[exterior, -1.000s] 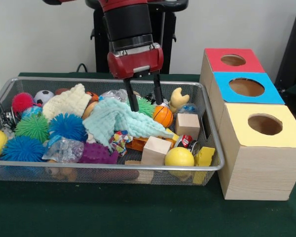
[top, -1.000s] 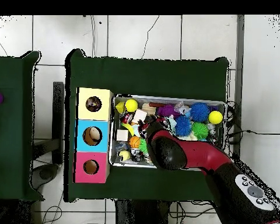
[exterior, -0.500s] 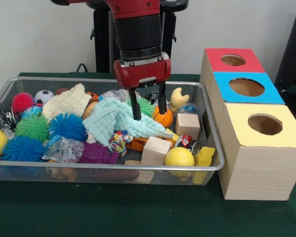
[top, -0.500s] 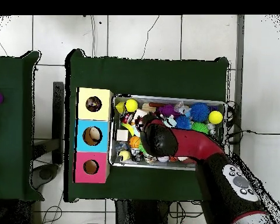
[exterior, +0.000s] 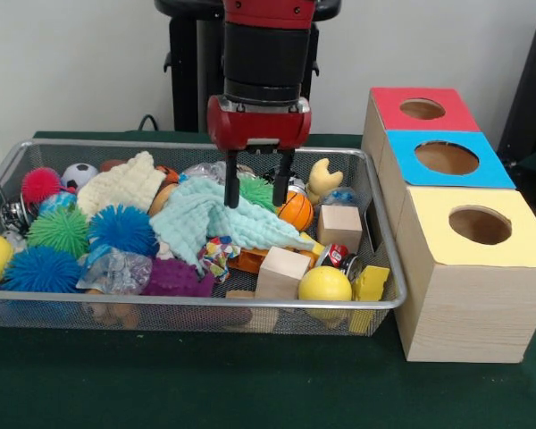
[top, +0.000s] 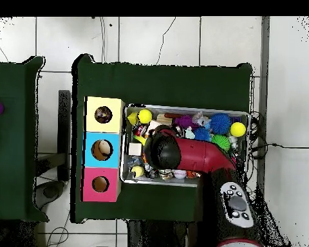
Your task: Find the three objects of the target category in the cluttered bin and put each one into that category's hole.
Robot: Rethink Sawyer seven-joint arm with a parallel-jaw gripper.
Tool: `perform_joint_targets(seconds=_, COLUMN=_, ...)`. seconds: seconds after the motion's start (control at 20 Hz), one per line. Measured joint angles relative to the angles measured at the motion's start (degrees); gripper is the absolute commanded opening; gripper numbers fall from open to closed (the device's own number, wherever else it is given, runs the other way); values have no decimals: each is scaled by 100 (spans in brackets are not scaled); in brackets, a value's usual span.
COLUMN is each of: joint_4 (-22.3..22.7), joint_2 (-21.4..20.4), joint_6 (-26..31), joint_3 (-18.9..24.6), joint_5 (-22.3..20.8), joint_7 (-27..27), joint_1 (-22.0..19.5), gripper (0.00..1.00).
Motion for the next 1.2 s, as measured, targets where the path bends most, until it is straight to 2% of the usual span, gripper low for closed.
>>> perform_joint_targets(seconds=0.05, joint_4=-104, joint_2=9, joint_6=0, joint_3=-348, joint_5=103, joint_7=208, joint_1=278, gripper=100)
perform_joint_targets(seconds=0.2, joint_4=-216, joint_2=34, joint_6=9, joint_3=-748, joint_5=255, joint_7=472, joint_1=576, gripper=100)
perform_joint_targets(seconds=0.25, joint_4=-317, joint_2=70, joint_6=9, joint_3=-1068, joint_5=386, joint_7=710, joint_1=793, gripper=100)
perform_joint_targets(seconds=0.6, joint_4=-587, joint_2=197, joint_6=9, joint_3=-1733, joint_5=656, joint_7=1241, joint_1=1037, gripper=100)
perform_joint_targets(seconds=0.95, joint_4=-812, joint_2=489, joint_6=5, joint_3=-2019, joint_5=782, joint_7=1272, joint_1=1031, gripper=100)
perform_joint_targets(seconds=1.2, joint_4=-819, joint_2=706, joint_6=-116, joint_3=-2048, joint_5=871, joint_7=1272, joint_1=1020, gripper=100)
